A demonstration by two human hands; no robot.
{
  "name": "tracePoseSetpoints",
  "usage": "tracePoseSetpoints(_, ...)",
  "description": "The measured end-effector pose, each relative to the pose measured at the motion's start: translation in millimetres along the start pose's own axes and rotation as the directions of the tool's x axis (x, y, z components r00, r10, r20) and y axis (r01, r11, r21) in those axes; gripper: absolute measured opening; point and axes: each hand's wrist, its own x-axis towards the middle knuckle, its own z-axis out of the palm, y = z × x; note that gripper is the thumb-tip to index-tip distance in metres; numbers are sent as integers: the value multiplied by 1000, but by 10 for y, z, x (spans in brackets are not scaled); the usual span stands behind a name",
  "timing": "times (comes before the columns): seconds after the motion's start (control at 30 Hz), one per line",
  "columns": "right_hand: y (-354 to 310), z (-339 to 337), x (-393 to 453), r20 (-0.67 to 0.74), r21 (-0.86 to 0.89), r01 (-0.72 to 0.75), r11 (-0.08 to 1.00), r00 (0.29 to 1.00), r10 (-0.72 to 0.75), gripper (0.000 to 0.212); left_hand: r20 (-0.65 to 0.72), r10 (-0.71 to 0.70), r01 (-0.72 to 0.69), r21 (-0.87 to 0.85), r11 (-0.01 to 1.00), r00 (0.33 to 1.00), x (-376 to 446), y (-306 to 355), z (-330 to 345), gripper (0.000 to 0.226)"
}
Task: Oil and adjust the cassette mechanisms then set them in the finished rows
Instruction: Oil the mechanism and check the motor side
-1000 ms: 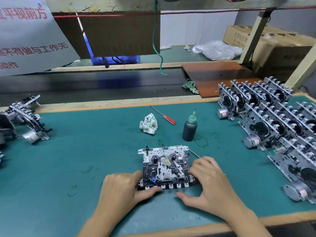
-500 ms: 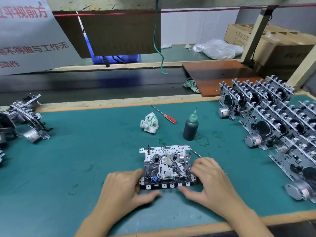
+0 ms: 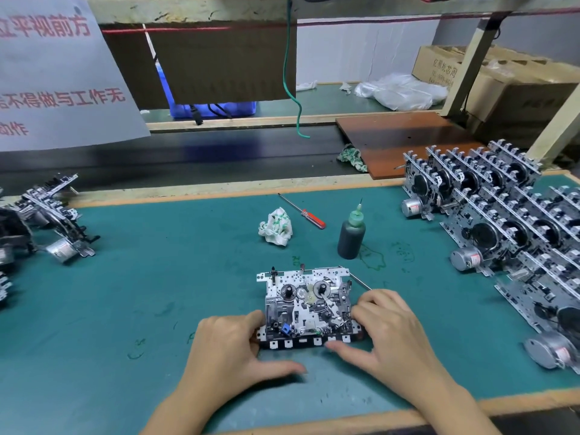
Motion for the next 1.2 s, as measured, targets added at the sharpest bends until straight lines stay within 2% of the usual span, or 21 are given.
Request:
tracePoseSetpoints(0.1, -6, -3, 5, -31, -37, 12, 999, 999, -13, 59, 41, -8, 8, -15, 1000, 999, -23, -4, -4, 72)
tracePoseSetpoints(0.23, 6, -8, 7, -10, -33, 14, 999, 1000, -15, 68, 24, -3, 3, 2, 1000, 1000, -27, 33, -14, 66)
tracePoseSetpoints(0.37, -2, 21, -21, -17, -40, -58, 998, 998, 57, 62, 53, 33, -33, 0, 999, 998, -41, 59, -22, 64)
tracePoseSetpoints(0.43, -24, 35, -15, -31, -34, -88, 996, 996, 87, 59, 23, 17, -17, 6, 1000, 1000, -34, 78, -30, 59)
tracePoseSetpoints(0.57, -1, 7, -10, -7, -24, -20, 1000, 1000, 20, 52, -1, -73, 73, 25, 997, 997, -40, 123, -1, 56)
tracePoseSetpoints(0.7, -6, -4, 2, -19, -55, 24, 998, 999, -25, 49, -52, -92, 95, 42, 995, 994, -36, 129, 24, 57)
tracePoseSetpoints(0.9, 0, -14, 1, 56, 86, -16, 996, 998, 11, 48, -78, -170, 176, 87, 980, 982, 22, 157, 55, 60)
tracePoseSetpoints(1.07, -15, -12, 11, -14, 21, -24, 1000, 1000, 24, 47, 30, -26, 26, -2, 1000, 999, 8, 1, 1, 50)
tracePoseSetpoints(1.2, -3, -14, 0, 33, 80, -48, 996, 998, 46, 47, -17, 45, -44, 70, 997, 999, -14, 16, 9, 47)
